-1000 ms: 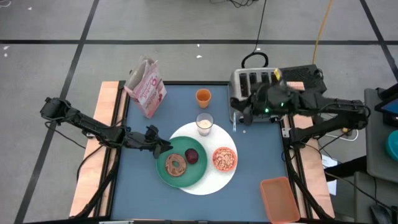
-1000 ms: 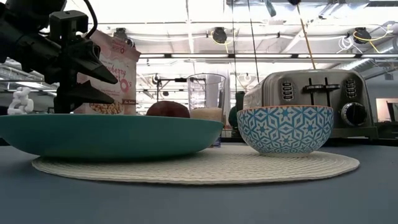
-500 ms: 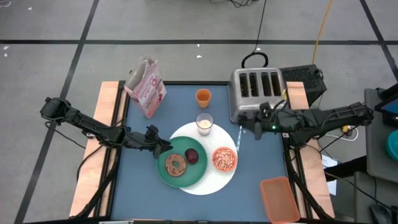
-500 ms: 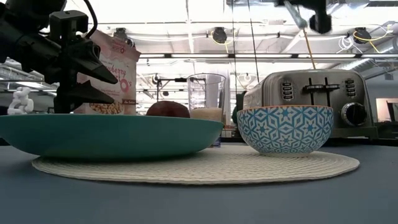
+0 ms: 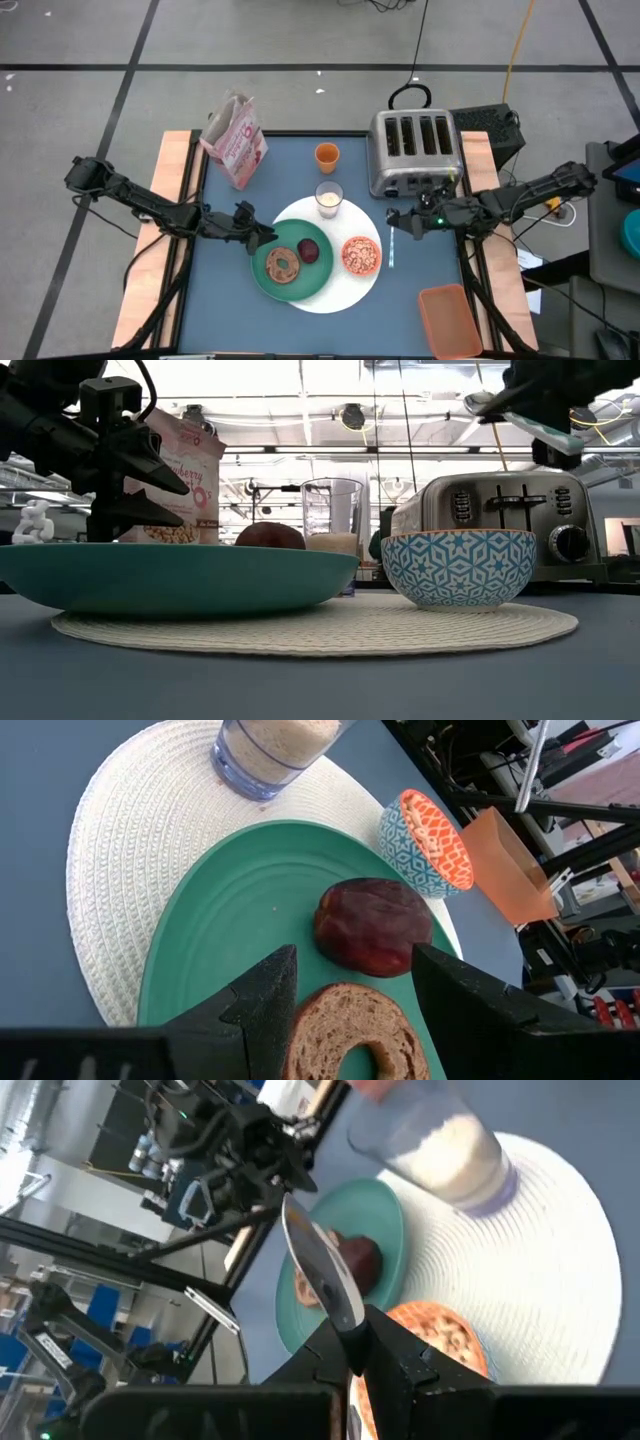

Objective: Arrange a breakfast setting
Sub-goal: Put the green white spoon on the right side of the white place mat

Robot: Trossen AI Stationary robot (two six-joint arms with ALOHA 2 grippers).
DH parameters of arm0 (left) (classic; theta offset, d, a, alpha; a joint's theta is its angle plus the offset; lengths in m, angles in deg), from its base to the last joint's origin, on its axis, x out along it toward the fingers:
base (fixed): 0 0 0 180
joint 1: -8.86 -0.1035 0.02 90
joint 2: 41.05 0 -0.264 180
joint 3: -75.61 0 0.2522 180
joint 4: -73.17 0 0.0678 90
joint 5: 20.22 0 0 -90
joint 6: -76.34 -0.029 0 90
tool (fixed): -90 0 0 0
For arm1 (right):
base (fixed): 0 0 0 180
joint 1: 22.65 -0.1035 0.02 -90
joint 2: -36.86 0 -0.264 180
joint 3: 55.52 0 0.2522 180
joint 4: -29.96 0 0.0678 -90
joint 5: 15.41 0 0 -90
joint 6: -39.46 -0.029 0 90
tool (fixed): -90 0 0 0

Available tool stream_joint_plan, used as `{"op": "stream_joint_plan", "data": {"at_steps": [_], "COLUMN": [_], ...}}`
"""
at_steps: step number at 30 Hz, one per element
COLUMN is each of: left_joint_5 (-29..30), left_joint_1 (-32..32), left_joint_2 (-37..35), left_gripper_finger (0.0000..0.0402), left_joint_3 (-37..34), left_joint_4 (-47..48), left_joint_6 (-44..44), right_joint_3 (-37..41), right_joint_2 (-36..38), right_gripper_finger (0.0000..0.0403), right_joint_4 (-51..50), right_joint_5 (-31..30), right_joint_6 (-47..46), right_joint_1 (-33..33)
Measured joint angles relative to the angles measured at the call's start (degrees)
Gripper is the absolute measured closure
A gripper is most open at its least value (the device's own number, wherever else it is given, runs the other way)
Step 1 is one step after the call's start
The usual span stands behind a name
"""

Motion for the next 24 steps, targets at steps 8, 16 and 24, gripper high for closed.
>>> {"op": "stream_joint_plan", "data": {"at_steps": [8, 16, 24], "left_joint_5": [0.0, 0.0, 0.0], "left_joint_1": [0.0, 0.0, 0.0], "left_joint_2": [0.0, 0.0, 0.0], "left_gripper_finger": [0.0199, 0.0199, 0.0199], "left_joint_3": [0.0, 0.0, 0.0], "left_joint_4": [0.0, 0.0, 0.0], "left_joint_6": [0.3, 0.5, 0.4], "right_joint_3": [2.5, 2.6, 2.6], "right_joint_2": [-0.1, -0.2, -1.3], "right_gripper_finger": [0.0389, 0.0389, 0.0389], "right_joint_4": [-0.2, -3.0, -9.7], "right_joint_5": [0.0, -3.4, -8.0], "right_joint_6": [-2.6, -2.8, -8.4], "right_joint_1": [-2.6, -5.4, -8.3]}}
